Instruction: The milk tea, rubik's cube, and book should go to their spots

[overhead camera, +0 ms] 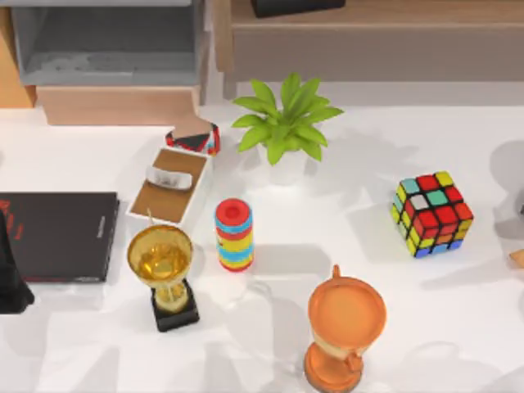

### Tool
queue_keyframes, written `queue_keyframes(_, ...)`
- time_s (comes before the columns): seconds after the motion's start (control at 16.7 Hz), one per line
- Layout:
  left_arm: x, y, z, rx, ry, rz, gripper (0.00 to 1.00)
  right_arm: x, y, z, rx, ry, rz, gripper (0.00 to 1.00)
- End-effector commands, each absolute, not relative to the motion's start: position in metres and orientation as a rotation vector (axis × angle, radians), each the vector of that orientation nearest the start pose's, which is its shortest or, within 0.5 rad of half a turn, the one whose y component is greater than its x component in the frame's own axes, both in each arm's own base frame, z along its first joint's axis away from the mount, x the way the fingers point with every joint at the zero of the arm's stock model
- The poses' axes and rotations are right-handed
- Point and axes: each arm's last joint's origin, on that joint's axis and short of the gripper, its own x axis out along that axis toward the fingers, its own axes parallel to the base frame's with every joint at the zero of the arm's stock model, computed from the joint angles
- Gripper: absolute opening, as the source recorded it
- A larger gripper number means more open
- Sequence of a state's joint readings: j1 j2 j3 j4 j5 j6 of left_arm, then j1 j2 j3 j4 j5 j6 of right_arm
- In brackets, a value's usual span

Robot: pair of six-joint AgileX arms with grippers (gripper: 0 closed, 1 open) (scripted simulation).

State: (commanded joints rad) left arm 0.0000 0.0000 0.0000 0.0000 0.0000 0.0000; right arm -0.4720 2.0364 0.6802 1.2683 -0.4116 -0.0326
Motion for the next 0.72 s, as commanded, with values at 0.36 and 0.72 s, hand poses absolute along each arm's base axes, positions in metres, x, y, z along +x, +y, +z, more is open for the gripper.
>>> queue_keyframes(0.36,0.1057,-0.0012,0.16,0.0,0.0,0.0,1.0,0.3177,-0.1458,0.0926,-0.007,0.09,-0.036,0.0)
queue_keyframes(0.72,0.1057,-0.0012,0.16,0.0,0.0,0.0,1.0,0.3177,-0.1458,0.0926,-0.007,0.09,-0.036,0.45)
